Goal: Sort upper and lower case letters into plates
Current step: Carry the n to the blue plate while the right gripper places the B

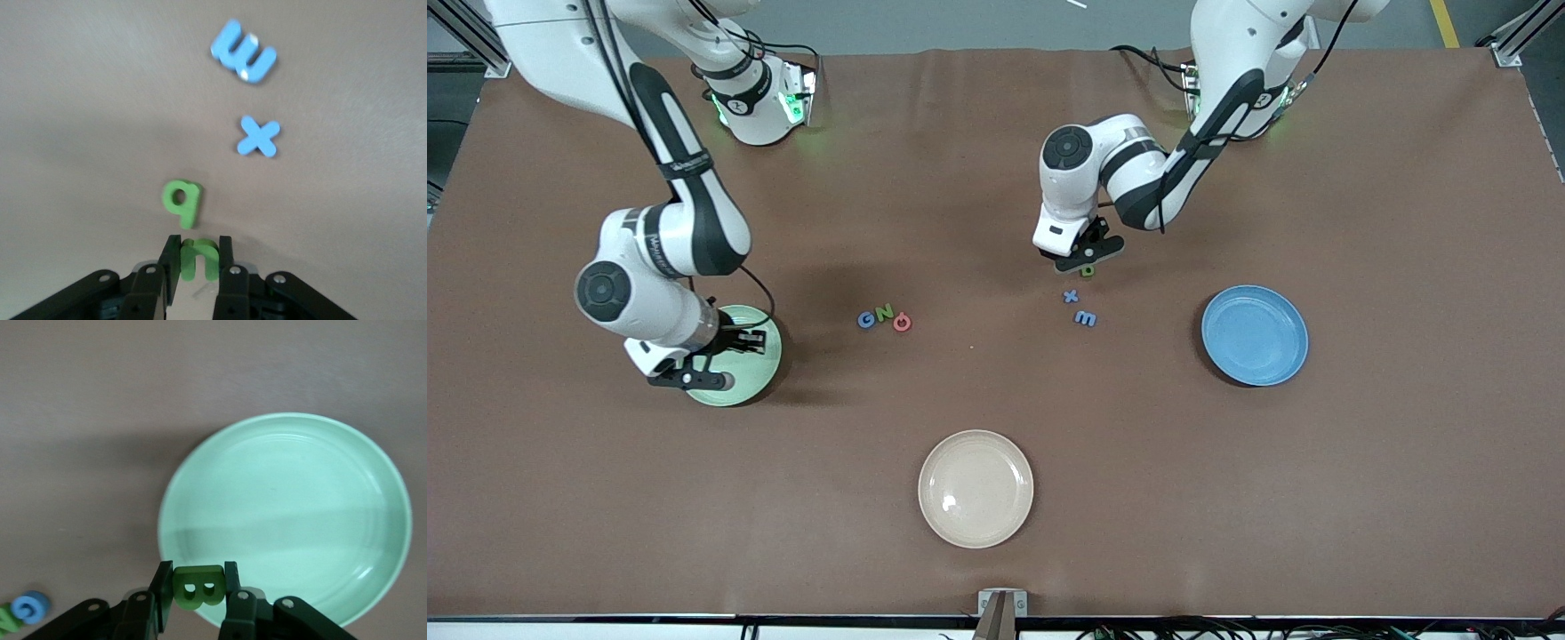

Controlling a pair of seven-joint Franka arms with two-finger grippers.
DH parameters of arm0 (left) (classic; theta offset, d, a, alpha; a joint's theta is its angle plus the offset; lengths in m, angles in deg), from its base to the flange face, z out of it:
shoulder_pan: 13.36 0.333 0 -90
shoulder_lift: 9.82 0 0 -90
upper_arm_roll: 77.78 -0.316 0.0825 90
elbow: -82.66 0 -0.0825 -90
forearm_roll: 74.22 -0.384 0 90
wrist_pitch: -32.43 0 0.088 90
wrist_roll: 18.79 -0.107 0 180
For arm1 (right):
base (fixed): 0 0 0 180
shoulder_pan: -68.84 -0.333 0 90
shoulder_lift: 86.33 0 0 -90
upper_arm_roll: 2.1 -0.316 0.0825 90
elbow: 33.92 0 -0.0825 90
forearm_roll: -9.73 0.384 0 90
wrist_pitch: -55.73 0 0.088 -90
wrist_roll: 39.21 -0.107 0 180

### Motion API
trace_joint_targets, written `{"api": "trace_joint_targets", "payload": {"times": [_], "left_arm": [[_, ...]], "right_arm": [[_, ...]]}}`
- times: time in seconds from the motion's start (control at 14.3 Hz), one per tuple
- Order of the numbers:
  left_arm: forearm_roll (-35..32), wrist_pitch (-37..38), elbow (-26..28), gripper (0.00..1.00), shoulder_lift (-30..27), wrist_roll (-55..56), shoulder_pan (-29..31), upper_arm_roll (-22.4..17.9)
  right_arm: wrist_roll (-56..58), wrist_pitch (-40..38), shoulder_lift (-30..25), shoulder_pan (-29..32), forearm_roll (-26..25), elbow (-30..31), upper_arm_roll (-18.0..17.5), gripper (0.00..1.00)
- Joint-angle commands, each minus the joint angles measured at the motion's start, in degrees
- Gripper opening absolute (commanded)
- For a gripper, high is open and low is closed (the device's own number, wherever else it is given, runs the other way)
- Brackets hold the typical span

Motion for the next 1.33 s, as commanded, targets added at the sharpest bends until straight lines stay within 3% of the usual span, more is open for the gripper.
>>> {"api": "trace_joint_targets", "payload": {"times": [0.0, 0.21, 0.35, 0.49, 0.56, 0.63, 0.7, 1.05, 1.26], "left_arm": [[4.1, 6.3, -0.3, 0.01, -6.2, -6.7, 4.7, 3.8], [10.5, 14.1, -2.1, 0.0, -11.9, -20.8, 12.9, 7.3], [17.7, 21.5, -5.0, 0.0, -16.0, -36.5, 18.5, 7.5], [19.7, 26.2, -6.9, 0.0, -18.7, -52.3, 26.2, 7.5], [20.0, 26.8, -6.8, 0.0, -19.6, -59.2, 29.7, 7.5], [20.0, 26.6, -6.3, 0.0, -20.3, -65.2, 32.4, 7.4], [19.6, 26.3, -5.7, 0.0, -20.3, -68.9, 34.5, 7.3], [16.7, 18.2, -0.9, 0.0, -18.2, -75.9, 41.0, 7.1], [12.2, 11.6, 1.3, 0.0, -14.8, -75.9, 42.9, 7.1]], "right_arm": [[2.2, 2.1, -0.8, 1.8, -0.1, 3.3, -1.0, 0.01], [2.9, 4.2, -0.4, 3.6, -0.1, 4.9, -1.1, 0.03], [3.2, 6.9, 0.3, 3.8, -0.1, 6.5, -1.1, 0.04], [3.2, 8.8, 1.3, 4.2, -0.1, 7.4, -1.1, 0.1], [3.3, 8.9, 1.7, 4.4, -0.1, 7.4, -1.1, 0.26], [3.5, 8.9, 2.0, 4.7, -0.1, 7.2, -1.1, 0.51], [3.7, 9.0, 2.0, 4.7, -0.1, 7.1, -1.1, 0.97], [1.5, 7.7, 1.5, 3.6, 0.0, 6.3, -1.5, 1.0], [-9.0, 7.4, 1.5, -1.9, 0.2, 5.7, -1.5, 1.0]]}}
